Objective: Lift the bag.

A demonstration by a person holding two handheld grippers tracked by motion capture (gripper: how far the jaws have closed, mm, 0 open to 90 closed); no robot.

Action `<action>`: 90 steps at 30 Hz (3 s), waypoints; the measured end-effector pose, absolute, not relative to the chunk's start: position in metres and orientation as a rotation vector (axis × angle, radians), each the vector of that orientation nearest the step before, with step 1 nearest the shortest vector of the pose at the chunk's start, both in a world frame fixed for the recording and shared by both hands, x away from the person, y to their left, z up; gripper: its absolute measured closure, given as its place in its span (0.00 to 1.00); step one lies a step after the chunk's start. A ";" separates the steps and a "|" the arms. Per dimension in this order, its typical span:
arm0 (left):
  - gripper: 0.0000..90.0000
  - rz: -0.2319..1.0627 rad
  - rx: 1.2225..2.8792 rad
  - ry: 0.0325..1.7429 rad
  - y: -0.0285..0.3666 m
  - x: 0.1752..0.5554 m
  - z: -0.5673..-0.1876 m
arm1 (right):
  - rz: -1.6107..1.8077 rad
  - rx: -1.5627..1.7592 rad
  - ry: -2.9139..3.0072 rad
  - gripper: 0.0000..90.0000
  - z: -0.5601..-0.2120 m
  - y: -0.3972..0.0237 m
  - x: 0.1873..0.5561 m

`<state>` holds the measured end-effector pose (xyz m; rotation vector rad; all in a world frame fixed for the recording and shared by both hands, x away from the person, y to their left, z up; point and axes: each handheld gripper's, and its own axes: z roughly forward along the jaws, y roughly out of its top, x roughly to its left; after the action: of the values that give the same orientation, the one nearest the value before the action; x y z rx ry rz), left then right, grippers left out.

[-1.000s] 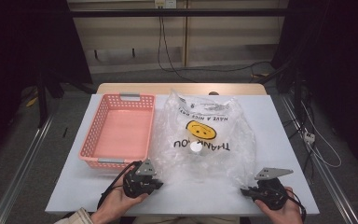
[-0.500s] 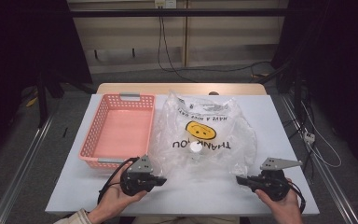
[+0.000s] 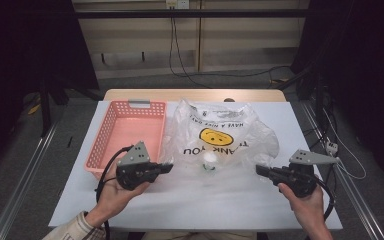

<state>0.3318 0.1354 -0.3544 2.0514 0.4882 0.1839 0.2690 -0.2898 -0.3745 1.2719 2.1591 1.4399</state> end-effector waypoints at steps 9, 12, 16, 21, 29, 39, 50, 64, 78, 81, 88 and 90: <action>1.00 0.241 1.971 0.521 0.143 0.346 -0.335 | 1.442 1.224 2.087 1.00 -0.348 -0.293 0.289; 1.00 0.260 1.943 0.523 0.145 0.351 -0.326 | 1.452 1.215 2.060 1.00 -0.340 -0.294 0.295; 1.00 0.278 1.894 0.531 0.148 0.357 -0.314 | 1.475 1.198 2.017 1.00 -0.327 -0.297 0.303; 1.00 0.270 1.848 0.540 0.154 0.367 -0.299 | 1.506 1.182 1.962 1.00 -0.308 -0.303 0.313; 1.00 0.314 1.782 0.569 0.158 0.378 -0.279 | 1.525 1.155 1.907 1.00 -0.288 -0.307 0.329; 1.00 0.401 1.713 0.570 0.154 0.393 -0.244 | 1.545 1.117 1.843 1.00 -0.255 -0.307 0.350; 1.00 0.480 1.657 0.580 0.156 0.409 -0.206 | 1.586 1.055 1.761 1.00 -0.201 -0.305 0.367; 1.00 0.501 1.627 0.576 0.150 0.414 -0.180 | 1.583 1.046 1.736 1.00 -0.177 -0.300 0.380; 1.00 0.529 1.660 0.595 0.138 0.426 -0.184 | 1.510 1.086 1.729 1.00 -0.181 -0.306 0.390; 1.00 0.526 1.687 0.617 0.135 0.434 -0.198 | 1.483 1.117 1.762 1.00 -0.203 -0.305 0.396; 1.00 0.493 1.740 0.665 0.134 0.443 -0.234 | 1.427 1.195 1.808 1.00 -0.250 -0.311 0.409; 1.00 0.494 1.764 0.676 0.135 0.444 -0.245 | 1.411 1.221 1.818 1.00 -0.261 -0.313 0.413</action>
<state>0.4444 0.1351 -0.2448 1.7644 0.6764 0.4943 0.4129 -0.3132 -0.2611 1.2213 1.8176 1.4110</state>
